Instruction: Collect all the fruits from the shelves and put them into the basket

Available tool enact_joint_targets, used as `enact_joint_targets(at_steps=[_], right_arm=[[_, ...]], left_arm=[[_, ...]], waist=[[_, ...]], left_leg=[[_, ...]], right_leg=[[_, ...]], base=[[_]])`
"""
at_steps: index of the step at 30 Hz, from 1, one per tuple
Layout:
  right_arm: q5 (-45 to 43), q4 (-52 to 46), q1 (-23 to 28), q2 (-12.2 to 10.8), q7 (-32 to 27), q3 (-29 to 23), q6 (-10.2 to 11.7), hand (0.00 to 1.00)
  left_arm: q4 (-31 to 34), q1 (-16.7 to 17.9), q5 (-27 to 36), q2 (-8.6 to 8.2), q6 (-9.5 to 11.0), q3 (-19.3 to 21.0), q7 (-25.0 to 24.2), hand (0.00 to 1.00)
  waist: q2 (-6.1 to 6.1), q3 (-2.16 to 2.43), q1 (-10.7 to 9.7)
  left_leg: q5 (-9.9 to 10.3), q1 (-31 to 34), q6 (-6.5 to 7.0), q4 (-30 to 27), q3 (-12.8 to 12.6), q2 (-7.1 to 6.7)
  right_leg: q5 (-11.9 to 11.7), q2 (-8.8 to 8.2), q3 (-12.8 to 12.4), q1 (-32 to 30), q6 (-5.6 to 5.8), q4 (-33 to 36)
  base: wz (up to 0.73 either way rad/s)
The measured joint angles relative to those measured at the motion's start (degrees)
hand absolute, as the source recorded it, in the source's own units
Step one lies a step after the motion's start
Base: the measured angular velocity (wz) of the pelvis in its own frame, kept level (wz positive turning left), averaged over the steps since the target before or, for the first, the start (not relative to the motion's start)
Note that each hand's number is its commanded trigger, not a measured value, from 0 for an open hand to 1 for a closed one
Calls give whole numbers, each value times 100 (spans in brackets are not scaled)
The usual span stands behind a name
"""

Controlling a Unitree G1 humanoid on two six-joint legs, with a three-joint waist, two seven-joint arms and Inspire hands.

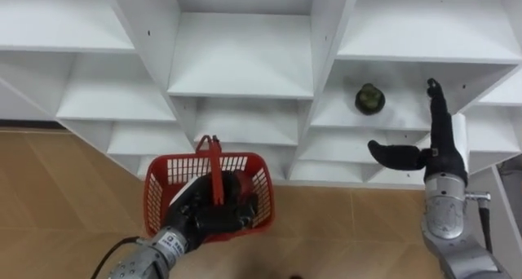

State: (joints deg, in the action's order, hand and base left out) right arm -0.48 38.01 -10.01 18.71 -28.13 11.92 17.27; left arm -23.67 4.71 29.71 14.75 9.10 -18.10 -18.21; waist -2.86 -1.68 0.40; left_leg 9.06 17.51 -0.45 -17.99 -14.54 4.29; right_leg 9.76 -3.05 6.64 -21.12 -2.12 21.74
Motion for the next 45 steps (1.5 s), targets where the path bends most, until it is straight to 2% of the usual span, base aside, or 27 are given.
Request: enact_joint_targets(at_steps=[7, 13, 20, 25, 27, 31, 38, 45], right_arm=[[-7, 13, -216, 14, -30, 3, -61, 0], [-33, 338, -474, 106, -129, 1, -61, 0], [-54, 341, -640, 138, -128, 0, -65, 0], [-236, 420, -786, 141, -116, 0, -126, 0], [-223, 438, -886, 141, -107, 0, -219, 0], [-225, 438, -955, 141, -76, 0, -236, 0], [-224, 438, -1101, 141, -44, 0, -360, 0], [-200, 438, -1166, 163, 67, 1, -362, 0]], left_arm=[[-185, -51, -9, 18, -5, -7, 2, 100], [-229, -89, -5, 38, -6, 9, -1, 100], [-229, -143, -14, 36, -8, 10, -6, 100], [-228, -156, -66, 26, -50, 33, -19, 100], [-228, -157, -62, 26, -54, 32, -30, 100], [-229, -181, -63, 25, -93, 31, -78, 100], [-230, -207, -65, 26, -162, 24, -81, 100], [-243, -264, -65, 9, -162, 19, -80, 100]], waist=[[-30, -11, 28], [-48, -19, 157], [-67, -23, 173], [-69, -22, 180], [-72, -23, 179], [-79, -27, 182], [-143, -64, 194], [-166, -69, 334]], left_leg=[[0, 282, 3, -170, 111, -2], [-3, 308, 8, -177, 129, -13], [-6, 365, 11, -175, 124, -19], [-7, 392, 11, -164, 113, -19], [-7, 394, 11, -153, 103, -19], [-7, 404, 11, -147, 95, -16], [-8, 450, 10, -143, 95, -9], [-9, 593, 9, -137, 118, -3]], right_leg=[[7, -40, 136, -203, -12, 101], [25, -55, 119, -247, -24, 153], [37, -63, 126, -311, -27, 183], [37, -62, 131, -341, -27, 178], [37, -62, 132, -348, -27, 176], [37, -60, 130, -358, -27, 162], [34, -47, 124, -399, -28, 135], [24, -35, 134, -525, -32, 109]], base=[[9], [1], [0], [0], [0], [0], [0], [0]])
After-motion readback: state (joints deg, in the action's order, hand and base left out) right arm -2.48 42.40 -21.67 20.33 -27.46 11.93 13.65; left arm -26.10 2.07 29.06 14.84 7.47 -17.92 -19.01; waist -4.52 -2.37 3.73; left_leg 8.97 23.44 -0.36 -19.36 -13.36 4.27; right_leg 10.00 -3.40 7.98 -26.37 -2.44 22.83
